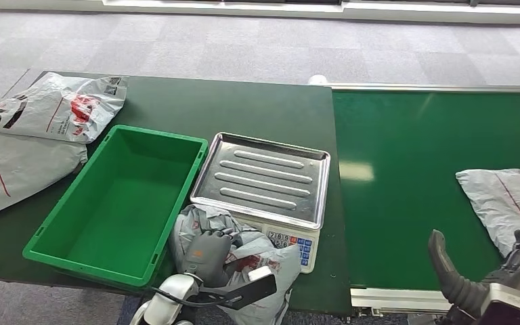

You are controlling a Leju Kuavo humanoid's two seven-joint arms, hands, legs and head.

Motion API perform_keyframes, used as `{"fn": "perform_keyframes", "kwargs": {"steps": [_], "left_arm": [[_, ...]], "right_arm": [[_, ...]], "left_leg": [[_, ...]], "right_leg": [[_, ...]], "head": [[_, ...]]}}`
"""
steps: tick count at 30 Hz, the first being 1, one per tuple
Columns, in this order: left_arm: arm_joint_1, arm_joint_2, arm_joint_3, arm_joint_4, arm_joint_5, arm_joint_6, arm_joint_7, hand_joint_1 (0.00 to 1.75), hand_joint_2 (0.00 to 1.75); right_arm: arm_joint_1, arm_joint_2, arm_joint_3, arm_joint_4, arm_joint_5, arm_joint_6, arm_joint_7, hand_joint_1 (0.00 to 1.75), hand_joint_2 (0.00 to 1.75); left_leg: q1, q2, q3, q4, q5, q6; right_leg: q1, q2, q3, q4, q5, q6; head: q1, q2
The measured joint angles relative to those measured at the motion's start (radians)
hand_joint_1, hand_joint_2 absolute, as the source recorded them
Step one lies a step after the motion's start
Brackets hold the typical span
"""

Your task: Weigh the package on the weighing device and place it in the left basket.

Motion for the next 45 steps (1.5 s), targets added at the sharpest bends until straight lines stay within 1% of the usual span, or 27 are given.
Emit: {"fn": "perform_keyframes", "kwargs": {"steps": [3, 7, 9, 12, 15, 17, 20, 22, 24, 28, 30, 34, 35, 36, 38, 39, 40, 45], "left_arm": [[0.002, -0.002, 0.000, -0.006, 0.058, 0.054, -0.024, 1.75, 1.75], [0.003, -0.002, 0.000, -0.035, 0.101, 0.085, -0.038, 1.75, 1.75], [0.008, -0.002, 0.002, -0.060, 0.129, 0.137, -0.065, 1.75, 1.75], [0.010, -0.001, 0.006, -0.147, 0.172, 0.218, -0.094, 1.75, 1.75], [-0.010, 0.004, 0.024, -0.276, 0.178, 0.234, -0.081, 1.75, 1.75], [-0.052, 0.006, 0.055, -0.358, 0.184, 0.246, -0.066, 1.75, 1.75], [-0.153, 0.008, 0.137, -0.453, 0.214, 0.251, -0.035, 1.75, 1.75], [-0.204, 0.010, 0.199, -0.491, 0.229, 0.251, -0.024, 1.75, 1.75], [-0.233, 0.013, 0.248, -0.516, 0.234, 0.253, -0.017, 1.75, 1.75], [-0.292, 0.030, 0.319, -0.515, 0.203, 0.269, 0.045, 1.75, 1.75], [-0.319, 0.041, 0.353, -0.504, 0.195, 0.274, 0.062, 1.75, 1.75], [-0.354, 0.062, 0.405, -0.440, 0.151, 0.265, 0.112, 1.74, 1.75], [-0.358, 0.067, 0.418, -0.417, 0.141, 0.263, 0.122, 1.57, 1.75], [-0.360, 0.071, 0.430, -0.397, 0.133, 0.263, 0.128, 1.25, 1.75], [-0.361, 0.076, 0.445, -0.368, 0.121, 0.263, 0.134, 0.39, 1.75], [-0.363, 0.078, 0.451, -0.356, 0.113, 0.262, 0.139, 0.12, 1.75], [-0.365, 0.080, 0.457, -0.342, 0.102, 0.257, 0.147, 0.00, 1.75], [-0.374, 0.080, 0.496, -0.243, 0.034, 0.230, 0.186, 0.00, 1.75]], "right_arm": [[0.010, 0.003, -0.003, 0.000, -0.007, 0.010, -0.008, 0.00, 1.75], [0.019, 0.006, -0.008, 0.000, -0.014, 0.017, -0.016, 0.00, 1.75], [0.024, 0.008, -0.009, -0.003, -0.016, 0.021, -0.018, 0.00, 1.75], [0.033, 0.015, -0.015, -0.010, -0.017, 0.033, -0.025, 0.00, 1.75], [0.041, 0.024, -0.023, -0.014, -0.021, 0.045, -0.036, 0.00, 1.75], [0.047, 0.027, -0.024, -0.014, -0.023, 0.052, -0.041, 0.00, 1.75], [0.048, 0.026, -0.023, -0.013, -0.026, 0.053, -0.044, 0.00, 1.75], [0.048, 0.024, -0.018, -0.011, -0.030, 0.047, -0.043, 0.00, 1.75], [0.047, 0.019, -0.011, -0.007, -0.034, 0.041, -0.040, 0.00, 1.75], [0.022, -0.010, 0.018, 0.011, -0.052, 0.028, -0.019, 0.00, 1.75], [0.008, -0.025, 0.032, 0.024, -0.057, 0.021, -0.011, 0.00, 1.75], [-0.023, -0.061, 0.068, 0.051, -0.074, 0.008, 0.010, 0.00, 1.75], [-0.029, -0.071, 0.078, 0.057, -0.077, 0.004, 0.015, 0.00, 1.75], [-0.034, -0.079, 0.087, 0.064, -0.079, 0.001, 0.018, 0.00, 1.75], [-0.041, -0.092, 0.099, 0.075, -0.082, -0.003, 0.021, 0.00, 1.75], [-0.044, -0.099, 0.105, 0.080, -0.084, -0.003, 0.023, 0.00, 1.75], [-0.046, -0.105, 0.112, 0.084, -0.087, -0.004, 0.026, 0.00, 1.75], [-0.065, -0.135, 0.150, 0.111, -0.095, -0.011, 0.043, 0.00, 1.75]], "left_leg": [[0.000, 0.000, 0.000, 0.000, 0.000, 0.000], [0.000, 0.000, -0.001, 0.000, 0.000, 0.000], [0.000, 0.000, -0.001, 0.000, 0.000, 0.000], [0.000, 0.000, -0.003, 0.000, 0.000, 0.000], [0.000, 0.000, -0.003, 0.000, 0.000, 0.000], [0.000, 0.000, -0.003, 0.000, 0.000, 0.000], [0.001, 0.000, -0.003, 0.000, 0.001, -0.001], [0.001, 0.000, -0.002, 0.000, 0.001, -0.001], [0.001, 0.000, -0.002, 0.000, 0.001, -0.001], [0.000, 0.000, -0.003, 0.000, 0.002, -0.001], [0.000, 0.000, -0.003, 0.000, 0.002, -0.001], [0.000, -0.001, -0.003, 0.000, 0.002, -0.001], [0.000, 0.000, -0.003, 0.000, 0.002, -0.001], [0.000, 0.000, -0.003, 0.000, 0.002, -0.001], [0.000, 0.000, -0.003, 0.000, 0.002, -0.001], [0.000, -0.001, -0.003, 0.000, 0.002, -0.001], [0.000, -0.001, -0.003, 0.000, 0.002, -0.001], [0.000, 0.000, -0.003, 0.000, 0.002, -0.001]], "right_leg": [[0.000, 0.000, 0.000, 0.000, 0.000, 0.000], [0.000, 0.000, -0.001, 0.000, 0.000, 0.000], [0.000, 0.000, -0.002, 0.000, 0.000, 0.000], [0.000, 0.000, -0.002, 0.000, 0.000, 0.000], [0.000, 0.000, -0.003, 0.000, 0.000, 0.000], [0.001, 0.000, -0.003, 0.000, 0.000, 0.000], [0.001, 0.000, -0.003, 0.001, 0.001, -0.001], [0.001, 0.000, -0.002, 0.002, 0.001, -0.001], [0.001, 0.000, -0.002, 0.002, 0.001, -0.001], [0.001, 0.000, -0.003, 0.002, 0.001, -0.001], [0.001, 0.000, -0.003, 0.002, 0.002, -0.001], [0.000, 0.000, -0.003, 0.002, 0.002, -0.001], [0.000, 0.000, -0.003, 0.002, 0.002, -0.001], [0.001, 0.000, -0.003, 0.002, 0.002, -0.001], [0.001, 0.000, -0.003, 0.002, 0.002, -0.001], [0.001, 0.000, -0.003, 0.002, 0.002, -0.001], [0.001, 0.000, -0.003, 0.002, 0.002, -0.001], [0.001, 0.000, -0.004, 0.002, 0.002, -0.001]], "head": [[0.000, 0.000], [0.000, 0.000], [0.000, 0.000], [0.000, 0.000], [0.000, 0.000], [0.000, 0.000], [0.000, 0.000], [0.000, 0.000], [0.000, 0.000], [0.000, 0.000], [0.000, 0.000], [0.000, 0.000], [0.000, 0.000], [0.000, 0.000], [0.000, 0.000], [0.000, 0.000], [0.000, 0.000], [0.000, 0.000]]}}
